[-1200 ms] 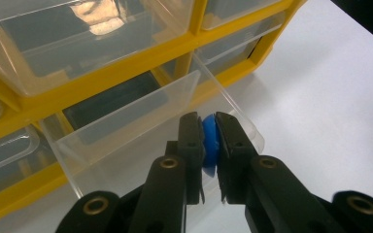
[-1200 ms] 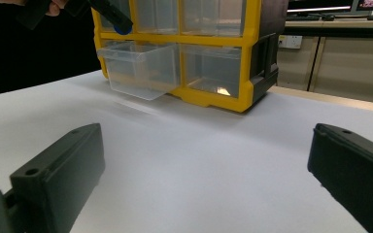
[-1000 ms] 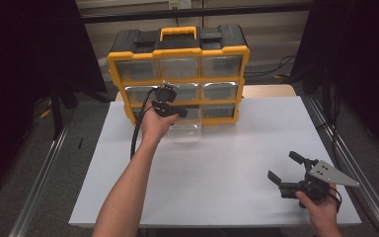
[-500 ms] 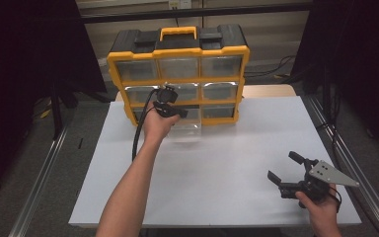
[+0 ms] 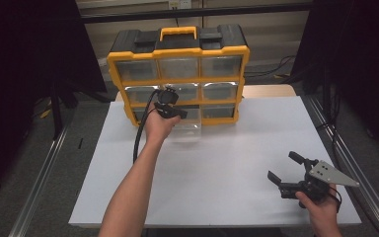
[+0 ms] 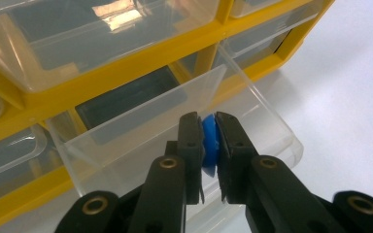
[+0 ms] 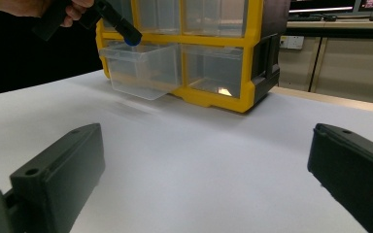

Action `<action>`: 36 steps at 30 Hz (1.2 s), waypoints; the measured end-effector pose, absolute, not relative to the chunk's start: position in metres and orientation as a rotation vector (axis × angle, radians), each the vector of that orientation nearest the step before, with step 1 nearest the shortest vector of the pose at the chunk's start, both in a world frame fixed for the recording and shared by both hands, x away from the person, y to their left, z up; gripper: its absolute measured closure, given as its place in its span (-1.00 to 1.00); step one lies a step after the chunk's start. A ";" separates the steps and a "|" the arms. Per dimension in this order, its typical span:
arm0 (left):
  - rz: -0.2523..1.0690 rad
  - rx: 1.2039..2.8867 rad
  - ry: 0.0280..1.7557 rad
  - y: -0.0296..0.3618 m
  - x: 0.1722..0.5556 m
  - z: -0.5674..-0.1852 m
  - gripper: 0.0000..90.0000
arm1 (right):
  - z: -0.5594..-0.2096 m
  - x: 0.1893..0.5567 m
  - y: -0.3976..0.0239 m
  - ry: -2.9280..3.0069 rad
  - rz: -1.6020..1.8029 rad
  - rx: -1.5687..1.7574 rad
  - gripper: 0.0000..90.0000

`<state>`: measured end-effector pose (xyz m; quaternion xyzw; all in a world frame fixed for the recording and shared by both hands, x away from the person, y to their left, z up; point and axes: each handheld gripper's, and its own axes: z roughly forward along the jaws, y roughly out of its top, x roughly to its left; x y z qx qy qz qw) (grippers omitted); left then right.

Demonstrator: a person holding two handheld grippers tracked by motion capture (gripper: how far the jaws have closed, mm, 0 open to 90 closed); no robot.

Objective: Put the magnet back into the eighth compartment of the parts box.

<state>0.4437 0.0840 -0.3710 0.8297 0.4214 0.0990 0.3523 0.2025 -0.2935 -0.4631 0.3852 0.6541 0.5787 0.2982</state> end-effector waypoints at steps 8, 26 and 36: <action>0.256 2.135 1.107 0.085 0.445 -0.377 0.82 | -0.463 0.202 -0.293 1.740 1.538 1.020 -1.00; 0.254 2.125 1.127 0.087 0.445 -0.382 0.81 | -0.463 0.202 -0.293 1.738 1.541 1.026 -1.00; 0.249 2.126 1.117 0.088 0.446 -0.382 0.81 | -0.463 0.202 -0.293 1.739 1.540 1.024 -1.00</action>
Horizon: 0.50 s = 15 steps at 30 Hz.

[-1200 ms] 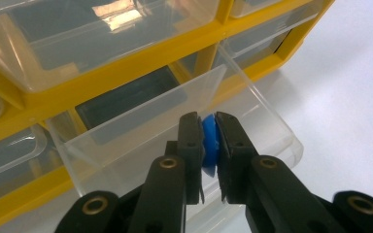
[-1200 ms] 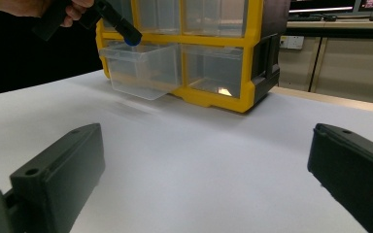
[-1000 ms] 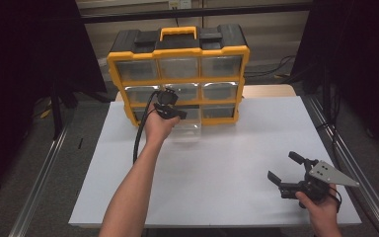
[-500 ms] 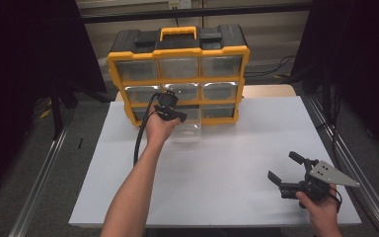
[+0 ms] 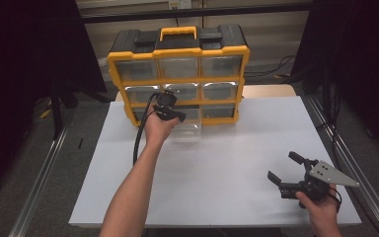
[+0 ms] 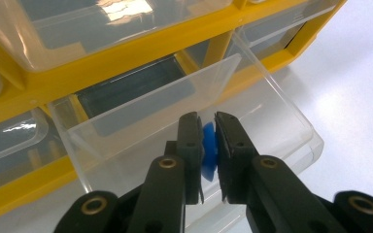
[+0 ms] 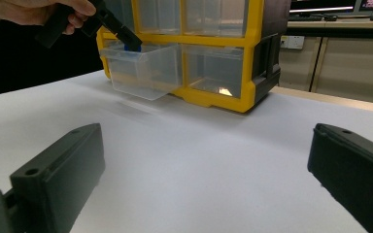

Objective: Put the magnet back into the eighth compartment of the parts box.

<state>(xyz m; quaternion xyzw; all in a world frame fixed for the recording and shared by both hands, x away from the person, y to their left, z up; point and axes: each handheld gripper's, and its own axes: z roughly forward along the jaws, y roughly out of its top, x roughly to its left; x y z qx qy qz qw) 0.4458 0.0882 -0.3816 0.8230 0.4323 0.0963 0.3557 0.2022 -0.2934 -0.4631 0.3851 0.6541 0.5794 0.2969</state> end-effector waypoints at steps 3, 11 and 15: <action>0.252 2.122 1.123 0.088 0.446 -0.382 0.78 | -0.463 0.202 -0.293 1.741 1.538 1.020 -1.00; 0.251 2.103 1.128 0.091 0.444 -0.382 0.56 | -0.463 0.202 -0.293 1.744 1.539 1.023 -1.00; 0.244 2.091 1.124 0.093 0.441 -0.381 0.45 | -0.463 0.202 -0.293 1.742 1.540 1.024 -1.00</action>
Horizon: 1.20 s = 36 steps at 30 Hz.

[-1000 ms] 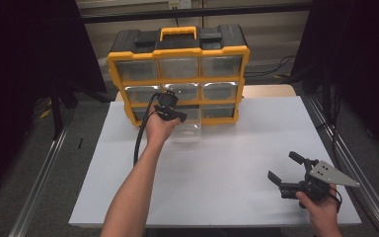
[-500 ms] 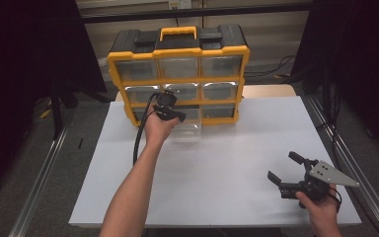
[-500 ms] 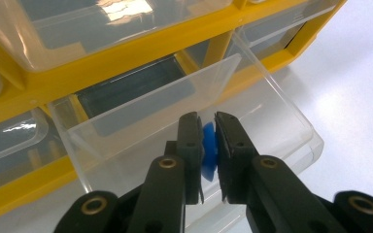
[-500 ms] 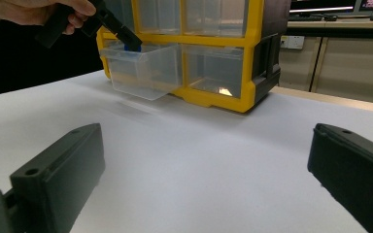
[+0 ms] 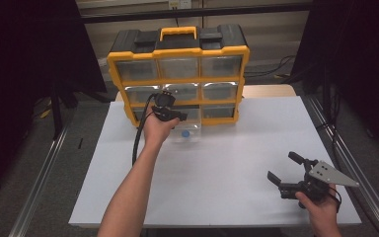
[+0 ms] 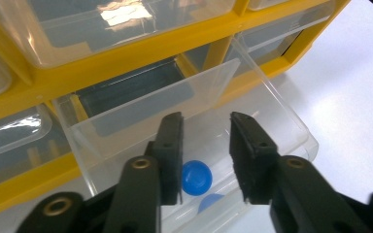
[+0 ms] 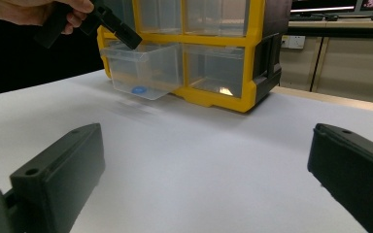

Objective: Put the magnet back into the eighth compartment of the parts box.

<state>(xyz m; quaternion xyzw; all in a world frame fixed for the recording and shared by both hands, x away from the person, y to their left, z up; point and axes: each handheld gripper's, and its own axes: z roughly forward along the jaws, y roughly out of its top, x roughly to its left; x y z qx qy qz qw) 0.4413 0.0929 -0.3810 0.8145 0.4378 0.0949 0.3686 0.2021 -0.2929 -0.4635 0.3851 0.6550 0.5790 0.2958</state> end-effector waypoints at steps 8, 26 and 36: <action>0.218 2.063 1.111 0.093 0.435 -0.380 0.23 | -0.464 0.202 -0.292 1.744 1.540 1.020 -1.00; 0.206 2.078 1.054 0.097 0.421 -0.375 -0.16 | -0.464 0.202 -0.292 1.745 1.540 1.020 -1.00; 0.208 2.068 1.033 0.097 0.412 -0.375 -0.48 | -0.463 0.202 -0.292 1.753 1.543 1.012 -1.00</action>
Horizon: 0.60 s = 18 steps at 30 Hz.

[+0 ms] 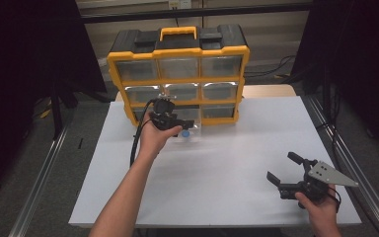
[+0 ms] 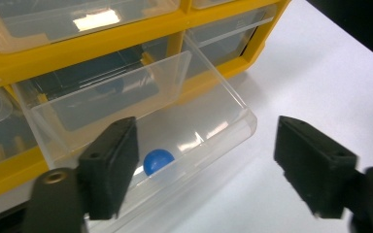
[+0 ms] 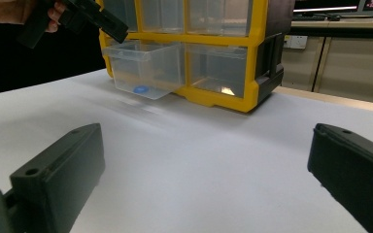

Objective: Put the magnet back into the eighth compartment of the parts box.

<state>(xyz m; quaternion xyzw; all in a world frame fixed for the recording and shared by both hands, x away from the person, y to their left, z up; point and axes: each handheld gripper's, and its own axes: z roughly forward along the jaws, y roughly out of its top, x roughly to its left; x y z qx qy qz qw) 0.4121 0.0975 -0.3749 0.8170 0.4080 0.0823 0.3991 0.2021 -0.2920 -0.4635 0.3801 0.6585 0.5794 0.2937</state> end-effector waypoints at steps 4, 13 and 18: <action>0.204 2.026 1.040 0.095 0.408 -0.375 -0.58 | -0.463 0.202 -0.292 1.754 1.542 1.015 -1.00; 0.190 2.080 0.985 0.098 0.403 -0.375 -0.71 | -0.463 0.202 -0.292 1.754 1.541 1.017 -1.00; 0.176 2.040 0.986 0.097 0.399 -0.377 -0.75 | -0.464 0.202 -0.291 1.751 1.542 1.015 -1.00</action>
